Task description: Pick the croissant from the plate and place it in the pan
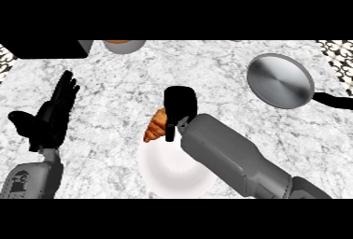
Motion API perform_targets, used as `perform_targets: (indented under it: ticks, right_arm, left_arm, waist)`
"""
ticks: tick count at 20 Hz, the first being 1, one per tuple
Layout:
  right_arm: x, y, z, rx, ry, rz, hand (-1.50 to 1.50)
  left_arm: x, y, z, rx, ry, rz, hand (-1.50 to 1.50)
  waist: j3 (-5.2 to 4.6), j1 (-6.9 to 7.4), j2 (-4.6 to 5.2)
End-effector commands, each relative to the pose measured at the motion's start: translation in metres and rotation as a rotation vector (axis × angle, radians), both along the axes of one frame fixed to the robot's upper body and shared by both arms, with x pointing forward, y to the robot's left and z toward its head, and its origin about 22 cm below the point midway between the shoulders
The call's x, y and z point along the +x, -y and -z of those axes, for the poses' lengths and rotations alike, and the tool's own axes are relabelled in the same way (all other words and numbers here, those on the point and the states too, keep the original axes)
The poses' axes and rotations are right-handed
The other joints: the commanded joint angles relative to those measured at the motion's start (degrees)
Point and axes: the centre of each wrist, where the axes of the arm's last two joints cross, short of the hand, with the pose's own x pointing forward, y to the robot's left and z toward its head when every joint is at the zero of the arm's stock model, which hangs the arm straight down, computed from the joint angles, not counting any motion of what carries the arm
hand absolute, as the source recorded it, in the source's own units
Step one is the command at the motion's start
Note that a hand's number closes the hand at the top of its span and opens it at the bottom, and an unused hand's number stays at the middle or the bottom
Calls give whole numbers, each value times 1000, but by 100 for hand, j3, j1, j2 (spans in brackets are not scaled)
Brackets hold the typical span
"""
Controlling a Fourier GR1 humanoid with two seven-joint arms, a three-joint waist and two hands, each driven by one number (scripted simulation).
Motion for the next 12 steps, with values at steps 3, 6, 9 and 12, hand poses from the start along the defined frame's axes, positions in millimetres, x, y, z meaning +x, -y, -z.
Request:
perform_targets:
  ticks: [3,6,9,12]
  right_arm:
    - [-2,-7,-43,138,351,163,150]
    - [4,11,-77,177,443,220,150]
    - [-8,25,-81,176,520,274,150]
    - [12,46,-110,266,567,364,150]
  left_arm:
    - [2,-3,-4,-8,-7,-15,0]
    - [4,-2,-9,12,-10,-3,0]
    - [-3,-8,-8,3,-7,-14,0]
    - [-3,-1,6,-5,6,4,0]
  waist:
    - [-4,-46,-15]
    - [-4,-27,5]
    - [-4,-49,-12]
    - [-6,12,33]
